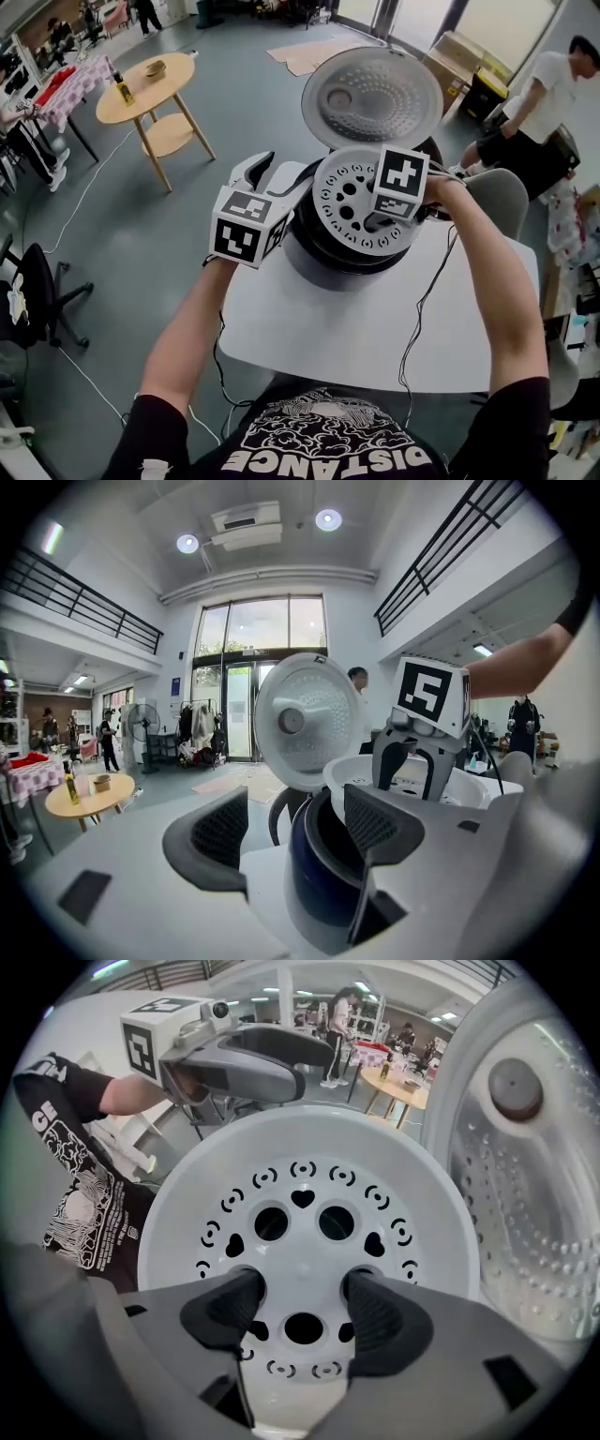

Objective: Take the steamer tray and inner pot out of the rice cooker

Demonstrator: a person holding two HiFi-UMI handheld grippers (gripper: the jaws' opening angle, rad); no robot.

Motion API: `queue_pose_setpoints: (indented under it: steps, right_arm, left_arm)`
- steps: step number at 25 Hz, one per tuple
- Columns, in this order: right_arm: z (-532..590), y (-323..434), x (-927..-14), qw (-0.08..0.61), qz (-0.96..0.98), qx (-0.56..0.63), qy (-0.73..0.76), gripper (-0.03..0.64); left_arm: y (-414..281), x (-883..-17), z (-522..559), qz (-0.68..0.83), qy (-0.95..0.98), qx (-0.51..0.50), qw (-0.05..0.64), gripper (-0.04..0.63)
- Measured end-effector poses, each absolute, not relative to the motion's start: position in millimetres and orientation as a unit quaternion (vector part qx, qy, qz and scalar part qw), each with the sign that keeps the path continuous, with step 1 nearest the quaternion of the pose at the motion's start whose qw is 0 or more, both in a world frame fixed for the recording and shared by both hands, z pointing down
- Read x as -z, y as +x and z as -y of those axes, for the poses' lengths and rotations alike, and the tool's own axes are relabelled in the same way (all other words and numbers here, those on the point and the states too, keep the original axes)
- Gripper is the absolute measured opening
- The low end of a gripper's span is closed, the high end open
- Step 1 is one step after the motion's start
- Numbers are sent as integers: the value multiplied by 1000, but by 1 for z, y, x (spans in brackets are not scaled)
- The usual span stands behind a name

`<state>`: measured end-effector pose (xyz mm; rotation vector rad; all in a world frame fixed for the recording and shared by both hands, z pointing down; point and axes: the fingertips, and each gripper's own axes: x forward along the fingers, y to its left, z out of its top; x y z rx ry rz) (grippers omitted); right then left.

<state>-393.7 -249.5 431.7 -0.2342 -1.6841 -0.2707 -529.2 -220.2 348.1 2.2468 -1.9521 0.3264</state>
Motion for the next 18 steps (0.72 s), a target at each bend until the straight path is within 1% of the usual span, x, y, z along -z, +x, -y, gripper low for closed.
queue_pose_setpoints:
  steps: [7,14,18]
  right_arm:
    - [264,-340,-399,649,750,114,-54,310]
    - [267,-263,-388,652,755,71,8,310]
    - [263,-207,-396,655,753,42,42,310]
  left_arm:
    - [-476,-321,245,620,778,-94,52,313]
    - [-401,-311,263,561,821,-99,36,313]
    - [-345,-307,275,524,847,-91,25,313]
